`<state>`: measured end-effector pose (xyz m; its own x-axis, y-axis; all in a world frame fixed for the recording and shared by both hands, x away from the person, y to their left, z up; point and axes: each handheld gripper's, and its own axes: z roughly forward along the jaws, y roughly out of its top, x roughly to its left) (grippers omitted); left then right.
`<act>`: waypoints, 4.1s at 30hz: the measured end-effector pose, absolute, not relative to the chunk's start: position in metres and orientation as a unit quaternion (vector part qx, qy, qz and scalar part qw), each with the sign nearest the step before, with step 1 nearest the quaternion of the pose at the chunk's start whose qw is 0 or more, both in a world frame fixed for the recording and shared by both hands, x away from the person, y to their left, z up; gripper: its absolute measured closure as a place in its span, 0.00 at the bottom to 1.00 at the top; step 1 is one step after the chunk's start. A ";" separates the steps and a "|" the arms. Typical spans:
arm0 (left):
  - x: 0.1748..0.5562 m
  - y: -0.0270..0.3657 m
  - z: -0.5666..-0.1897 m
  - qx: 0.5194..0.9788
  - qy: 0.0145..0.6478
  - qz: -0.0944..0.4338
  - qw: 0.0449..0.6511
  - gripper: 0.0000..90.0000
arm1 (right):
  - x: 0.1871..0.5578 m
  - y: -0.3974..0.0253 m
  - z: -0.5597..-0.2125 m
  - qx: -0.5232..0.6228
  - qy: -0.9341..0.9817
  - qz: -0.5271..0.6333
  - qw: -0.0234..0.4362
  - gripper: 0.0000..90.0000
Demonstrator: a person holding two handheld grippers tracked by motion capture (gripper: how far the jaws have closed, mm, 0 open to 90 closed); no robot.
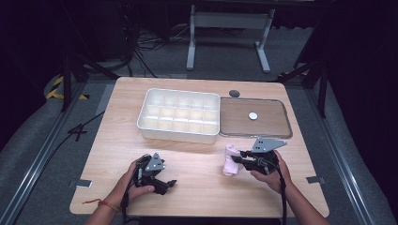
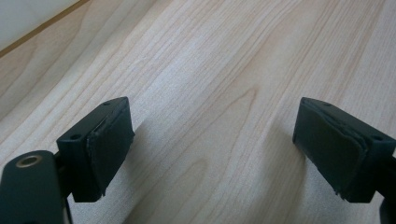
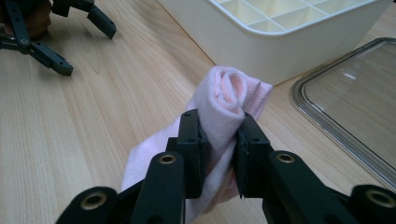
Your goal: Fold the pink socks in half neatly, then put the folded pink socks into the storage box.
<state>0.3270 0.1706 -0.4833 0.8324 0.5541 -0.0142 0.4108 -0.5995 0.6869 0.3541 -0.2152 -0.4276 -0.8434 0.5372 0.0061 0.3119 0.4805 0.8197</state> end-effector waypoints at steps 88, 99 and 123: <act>0.328 0.170 -0.483 0.889 0.270 0.101 0.354 0.13 | 0.400 -0.204 -0.362 0.243 0.823 0.466 0.215 0.83; 0.328 0.170 -0.483 0.889 0.271 0.101 0.355 0.13 | 0.419 -0.182 -0.356 0.236 0.832 0.452 0.219 0.83; 0.329 0.170 -0.483 0.890 0.270 0.100 0.353 0.13 | 0.454 -0.127 -0.374 0.209 0.861 0.362 0.290 0.84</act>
